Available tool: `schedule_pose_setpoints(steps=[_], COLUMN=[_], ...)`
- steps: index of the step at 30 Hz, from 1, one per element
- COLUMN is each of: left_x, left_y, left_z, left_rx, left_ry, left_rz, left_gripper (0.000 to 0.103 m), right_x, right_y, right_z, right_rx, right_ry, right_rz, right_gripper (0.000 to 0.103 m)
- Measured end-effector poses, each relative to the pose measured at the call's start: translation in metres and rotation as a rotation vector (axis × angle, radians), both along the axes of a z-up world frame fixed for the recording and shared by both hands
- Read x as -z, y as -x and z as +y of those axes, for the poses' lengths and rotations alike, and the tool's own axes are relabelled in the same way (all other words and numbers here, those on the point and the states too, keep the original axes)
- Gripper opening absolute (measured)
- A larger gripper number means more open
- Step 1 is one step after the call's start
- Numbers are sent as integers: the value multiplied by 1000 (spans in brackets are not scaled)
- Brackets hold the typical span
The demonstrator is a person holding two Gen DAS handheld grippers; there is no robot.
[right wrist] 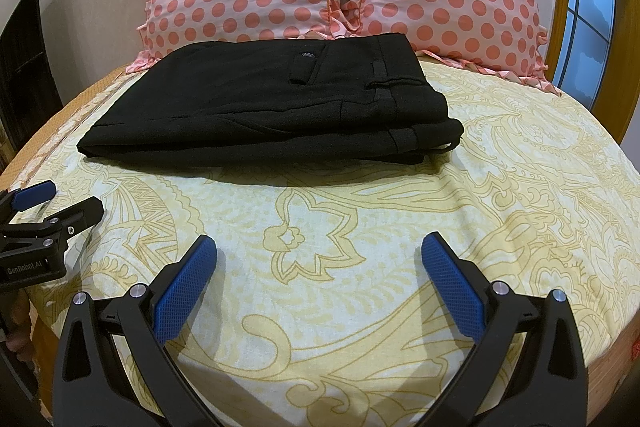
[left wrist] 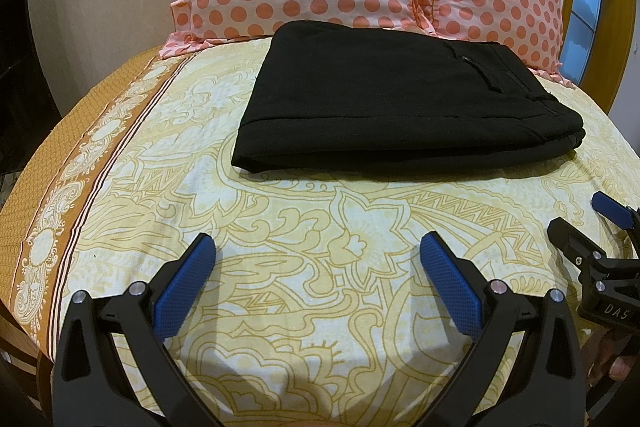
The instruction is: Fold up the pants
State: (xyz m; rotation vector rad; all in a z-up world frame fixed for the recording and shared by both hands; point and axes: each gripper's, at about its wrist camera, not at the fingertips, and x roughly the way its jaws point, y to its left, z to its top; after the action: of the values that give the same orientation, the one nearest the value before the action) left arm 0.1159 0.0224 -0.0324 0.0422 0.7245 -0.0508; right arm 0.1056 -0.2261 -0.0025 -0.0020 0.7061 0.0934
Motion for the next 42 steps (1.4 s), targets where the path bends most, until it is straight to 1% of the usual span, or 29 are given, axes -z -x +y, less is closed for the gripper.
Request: schedule_pose_setpoints(steps=[42], left_x=[1], left_y=[1], left_z=[-2], left_rx=[0], left_ry=[-1], left_rz=[-7], left_gripper=[101], right_x=[0], right_y=[0], right_z=[1], right_rx=[1], right_ry=[0], right_rz=[0], right_gripper=[102])
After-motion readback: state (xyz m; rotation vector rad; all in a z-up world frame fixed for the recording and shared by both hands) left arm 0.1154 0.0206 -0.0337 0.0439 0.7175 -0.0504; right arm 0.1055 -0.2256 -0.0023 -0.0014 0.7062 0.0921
